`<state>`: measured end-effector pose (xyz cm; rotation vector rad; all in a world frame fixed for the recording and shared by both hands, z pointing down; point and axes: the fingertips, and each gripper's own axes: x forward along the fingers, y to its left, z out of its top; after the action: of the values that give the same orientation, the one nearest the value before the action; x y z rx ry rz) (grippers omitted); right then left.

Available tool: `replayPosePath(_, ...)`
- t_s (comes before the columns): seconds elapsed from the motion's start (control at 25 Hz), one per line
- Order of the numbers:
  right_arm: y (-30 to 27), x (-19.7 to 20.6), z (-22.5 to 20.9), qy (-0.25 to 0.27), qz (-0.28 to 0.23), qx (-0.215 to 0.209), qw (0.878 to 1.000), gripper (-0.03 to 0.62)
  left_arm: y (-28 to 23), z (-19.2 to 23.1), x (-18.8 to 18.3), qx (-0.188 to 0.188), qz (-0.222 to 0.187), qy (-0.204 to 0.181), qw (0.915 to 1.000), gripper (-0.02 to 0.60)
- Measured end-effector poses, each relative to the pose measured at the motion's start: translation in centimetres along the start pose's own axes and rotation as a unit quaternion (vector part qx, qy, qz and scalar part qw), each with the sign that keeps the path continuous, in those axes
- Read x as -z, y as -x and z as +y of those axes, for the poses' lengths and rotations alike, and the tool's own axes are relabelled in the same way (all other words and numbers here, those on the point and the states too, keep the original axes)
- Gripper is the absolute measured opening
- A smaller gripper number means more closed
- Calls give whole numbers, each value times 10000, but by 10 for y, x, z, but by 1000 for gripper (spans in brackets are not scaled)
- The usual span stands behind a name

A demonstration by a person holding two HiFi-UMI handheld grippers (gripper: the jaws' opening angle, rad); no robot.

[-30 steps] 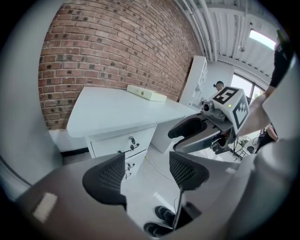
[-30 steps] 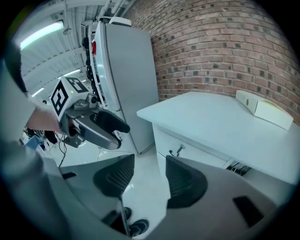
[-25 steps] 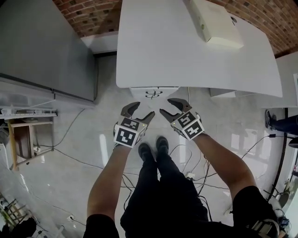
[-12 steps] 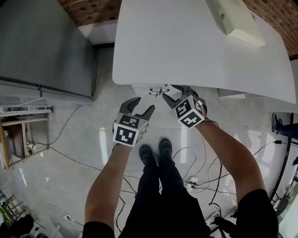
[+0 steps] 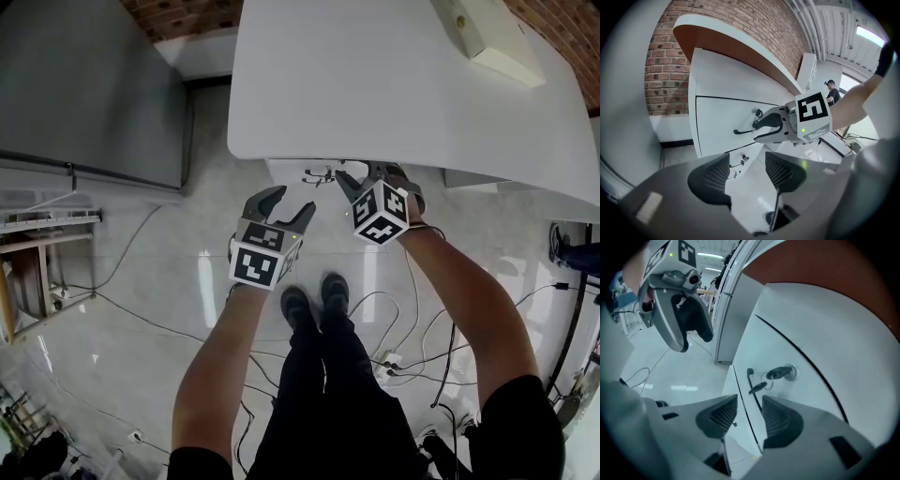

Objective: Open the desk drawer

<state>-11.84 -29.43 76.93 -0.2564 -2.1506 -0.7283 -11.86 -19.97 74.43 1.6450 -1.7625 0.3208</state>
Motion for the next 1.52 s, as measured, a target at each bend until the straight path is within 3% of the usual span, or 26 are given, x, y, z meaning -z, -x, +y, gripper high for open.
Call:
replayPosePath(0.48, -9, 10, -16, 1024, 25, 326, 9942, 51, 0, 9, 36, -86, 219, 93, 9997, 245)
replayPosePath(0.68, -6, 10, -15, 810, -75, 486, 9955, 48, -3, 5, 50, -31, 399, 86, 9992, 247)
replayPosePath(0.96, 3, 8, -4, 1029, -204, 663, 9923, 37, -6, -4, 82, 29, 672, 88, 9977, 247)
replayPosePath(1.28, 15, 8, 17, 851, -215, 505, 9949, 35, 13, 22, 46, -447, 33, 331, 9984, 247)
replayPosePath(1.52, 33, 11, 42, 946, -265, 361, 9945, 34, 27, 35, 1, -739, -551, 201, 9955, 247)
